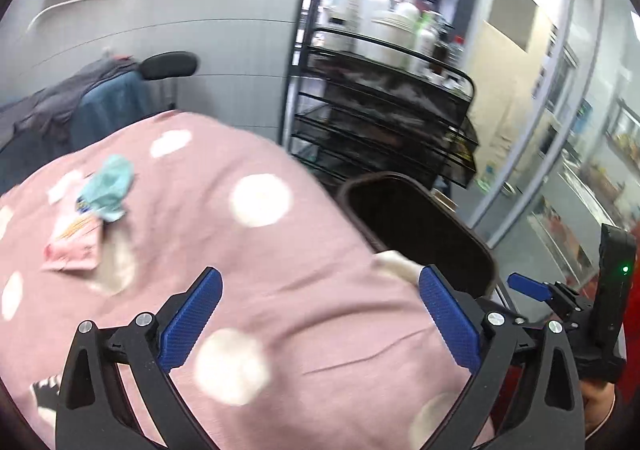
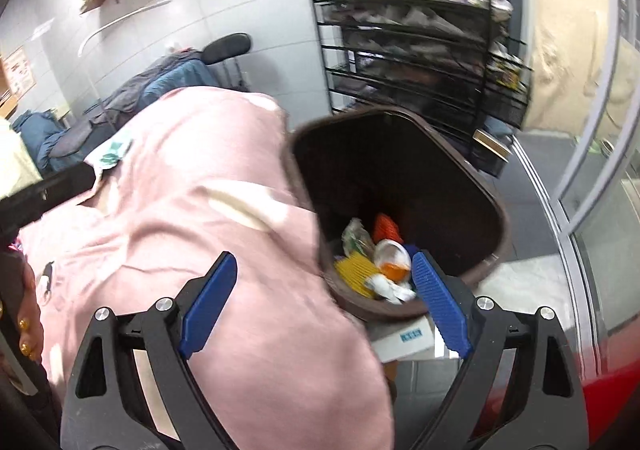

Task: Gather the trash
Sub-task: 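Grasp the pink snack bag with the left tool while the right tool grasps the teal cloth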

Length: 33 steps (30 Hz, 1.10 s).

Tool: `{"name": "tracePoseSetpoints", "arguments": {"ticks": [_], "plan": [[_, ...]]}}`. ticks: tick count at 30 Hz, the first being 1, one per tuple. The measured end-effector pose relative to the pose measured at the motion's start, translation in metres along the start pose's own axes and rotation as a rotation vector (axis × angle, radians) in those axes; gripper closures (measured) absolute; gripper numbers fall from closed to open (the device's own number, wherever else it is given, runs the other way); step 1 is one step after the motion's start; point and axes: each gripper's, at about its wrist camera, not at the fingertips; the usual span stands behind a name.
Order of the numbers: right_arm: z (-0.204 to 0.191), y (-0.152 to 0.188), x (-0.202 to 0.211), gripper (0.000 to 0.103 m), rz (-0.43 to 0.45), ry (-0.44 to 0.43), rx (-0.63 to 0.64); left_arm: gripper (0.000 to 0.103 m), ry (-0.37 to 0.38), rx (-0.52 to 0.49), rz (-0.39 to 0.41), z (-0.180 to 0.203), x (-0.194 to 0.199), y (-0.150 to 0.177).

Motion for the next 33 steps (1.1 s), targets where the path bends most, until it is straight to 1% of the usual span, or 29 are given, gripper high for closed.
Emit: {"name": "tracePoseSetpoints", "arguments": {"ticks": [6,12,15,17,20,23,25,28,31,33], "plan": [[-0.043,-0.018,-0.006,0.015,0.027,-0.077,0.09,0.005,-0.097,0.139,0.02,-0.072,0.019,0.0],[-0.084,-0.041,-0.017,0.015,0.043,-0.183,0.152,0.005,-0.21,0.207,0.024,-0.132,0.024,-0.005],[-0.104,-0.056,-0.024,0.015,0.051,-0.244,0.178,0.006,-0.247,0.246,0.029,-0.16,0.028,-0.008],[-0.12,-0.069,-0.031,0.015,0.057,-0.289,0.193,0.006,-0.254,0.282,0.033,-0.172,0.032,-0.011],[-0.143,-0.086,-0.042,0.015,0.045,-0.347,0.212,0.006,-0.26,0.324,0.049,-0.186,0.041,-0.011],[-0.176,-0.106,-0.063,0.019,0.012,-0.431,0.239,0.006,-0.276,0.319,0.047,-0.189,0.044,-0.008],[-0.197,-0.115,-0.076,0.023,-0.003,-0.458,0.26,0.006,-0.297,0.301,0.035,-0.191,0.042,-0.006],[-0.221,-0.127,-0.098,0.027,-0.021,-0.475,0.282,0.006,-0.322,0.286,0.019,-0.197,0.043,-0.001],[-0.247,-0.144,-0.127,0.029,-0.073,-0.531,0.267,0.006,-0.329,0.295,-0.006,-0.207,0.042,0.001],[-0.26,-0.152,-0.14,0.029,-0.09,-0.54,0.266,0.006,-0.337,0.294,-0.012,-0.209,0.042,0.001]]}}
Point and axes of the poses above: each gripper's, at about its wrist camera, not at the fingertips, and x roughly against the way its jaws point, z to its right, y to its underside, and after that the axes turned 9 degrees about x, right-handed
